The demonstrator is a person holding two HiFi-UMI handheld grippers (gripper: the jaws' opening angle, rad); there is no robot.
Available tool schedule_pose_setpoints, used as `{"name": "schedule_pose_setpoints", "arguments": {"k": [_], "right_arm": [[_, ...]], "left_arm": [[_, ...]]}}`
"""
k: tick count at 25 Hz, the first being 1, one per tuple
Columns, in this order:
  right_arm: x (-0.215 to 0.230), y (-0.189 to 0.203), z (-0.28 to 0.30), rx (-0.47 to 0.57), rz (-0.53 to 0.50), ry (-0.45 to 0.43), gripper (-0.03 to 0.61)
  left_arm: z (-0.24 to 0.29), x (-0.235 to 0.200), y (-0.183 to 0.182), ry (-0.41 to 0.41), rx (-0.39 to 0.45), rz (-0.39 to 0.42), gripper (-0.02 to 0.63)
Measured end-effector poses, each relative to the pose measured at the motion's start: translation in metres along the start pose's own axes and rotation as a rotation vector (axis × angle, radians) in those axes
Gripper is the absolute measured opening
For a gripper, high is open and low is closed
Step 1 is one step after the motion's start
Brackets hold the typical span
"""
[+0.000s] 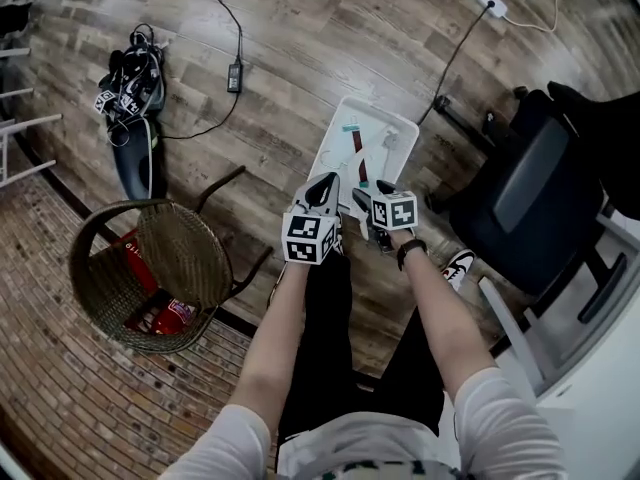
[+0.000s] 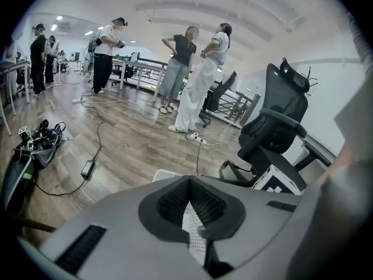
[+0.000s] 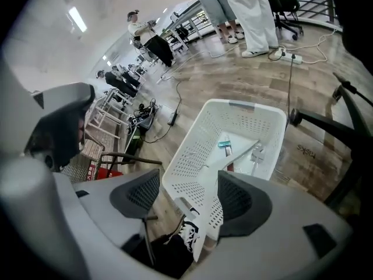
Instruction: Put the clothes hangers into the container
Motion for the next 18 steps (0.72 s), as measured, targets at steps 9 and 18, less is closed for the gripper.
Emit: {"name": "schedule_pose_setpoints", "arguments": {"k": [9,18], "right_arm": [[-0.065,-0.029,-0.117,0.102,-0.072,-0.036,0.288],[-0.113,-0.088,-0.290,0.293,-0.169,-0.003,0.258]], "left_arm": [[-0.070,0.042,-0.060,-0.028,0.051,-0.024,0.012],[-0.145,0.127,-0.151,-0.024,0.146,-0.017,0.012]]}}
Point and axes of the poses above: the fingertips, and each gripper's own axes: z forward along the fingers, x to its right, y out of its underside, the point moved 1 cm from there along -z, backward along the fingers, and after that the axes turned 7 degrees about -y, right-handed, at the moved point
